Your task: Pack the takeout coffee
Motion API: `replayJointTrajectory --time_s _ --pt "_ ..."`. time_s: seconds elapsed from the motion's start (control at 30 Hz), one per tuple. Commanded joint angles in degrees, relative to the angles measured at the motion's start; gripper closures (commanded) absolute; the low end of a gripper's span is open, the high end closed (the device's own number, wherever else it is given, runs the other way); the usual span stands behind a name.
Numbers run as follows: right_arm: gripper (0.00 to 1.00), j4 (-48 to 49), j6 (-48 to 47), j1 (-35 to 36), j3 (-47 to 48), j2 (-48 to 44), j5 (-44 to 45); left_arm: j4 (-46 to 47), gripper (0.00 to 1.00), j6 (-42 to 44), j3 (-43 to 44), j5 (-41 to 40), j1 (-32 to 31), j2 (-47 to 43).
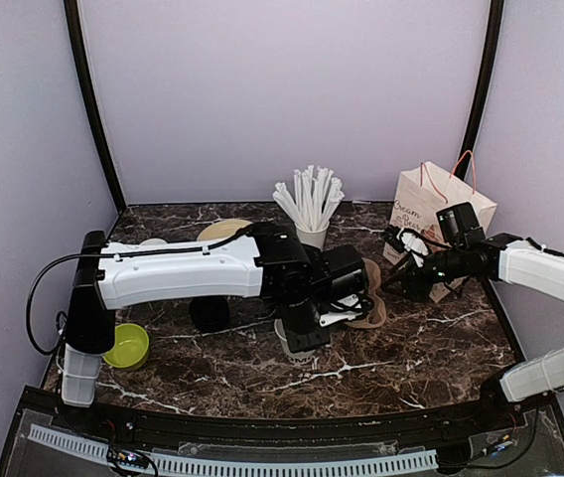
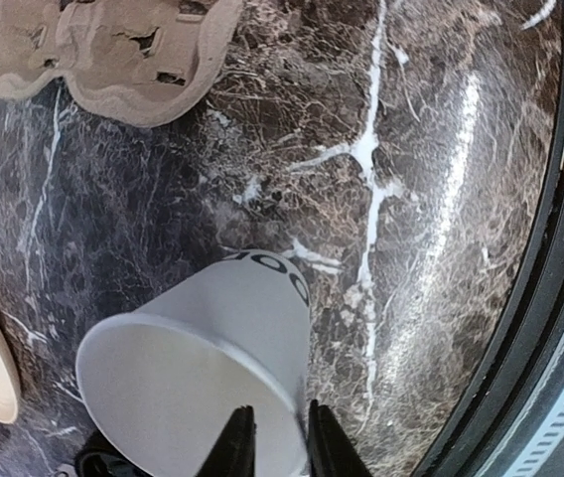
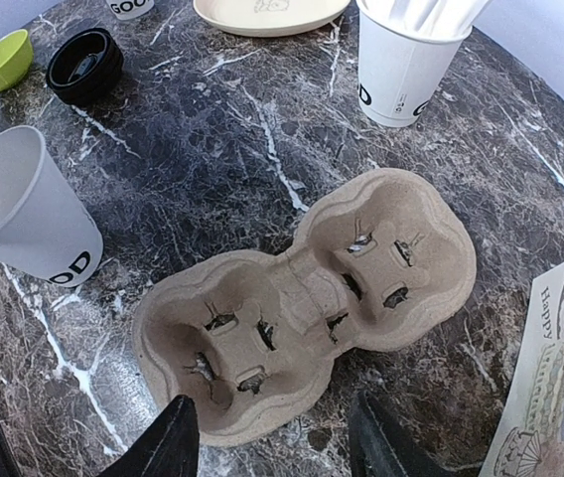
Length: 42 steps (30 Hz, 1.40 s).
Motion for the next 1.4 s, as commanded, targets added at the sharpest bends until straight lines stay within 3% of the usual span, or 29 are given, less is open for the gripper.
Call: replayJointTrajectory --time_s 0.0,0.17,0.3,0.37,0.53,0.8,0.93,1.1,1.37 --pt "0.48 1.53 -0.44 -0.24 -0.48 0.26 -0.52 -2.96 0.70 -0.14 0.19 0.02 -1.22 -2.12" --pt "0.48 1.08 -0.68 -0.26 -0.30 0.37 -0.83 -4.04 0.56 -1.37 0.48 -0.57 -1.89 -7.92" --pt "0.48 1.32 -1.10 -0.25 -0.67 -0.01 -0.97 -0.50 0.36 -3.89 -3.33 -9.92 -1.59 -16.55" --pt "0.47 1.13 -1.19 -0.26 -0.51 -0.05 -0.73 -1.11 0.30 -6.59 -4.25 -12.92 0.53 -19.48" --pt "0.47 1.20 -1.48 -0.25 -0.62 -0.42 -1.24 -4.12 0.31 -17.97 -8.35 -13.21 11.05 -23.92" --pt "0.47 0.92 -1.85 -0.24 -0.70 -0.46 -0.92 1.97 0.29 -23.65 -27.31 -5.85 26.18 -28.95" --pt "0.47 1.13 -1.83 -0.26 -1.05 -1.11 -0.79 5.19 0.34 -24.33 -33.57 -1.98 29.73 -29.44" --pt "0.47 1.01 -1.83 -0.21 -0.85 -0.89 -0.57 8.47 0.47 -25.08 -37.79 0.50 32.06 -28.31" --pt "0.47 1.08 -1.84 -0.19 -1.15 -1.23 -0.62 11.57 0.51 -24.60 -39.47 0.72 34.56 -22.76"
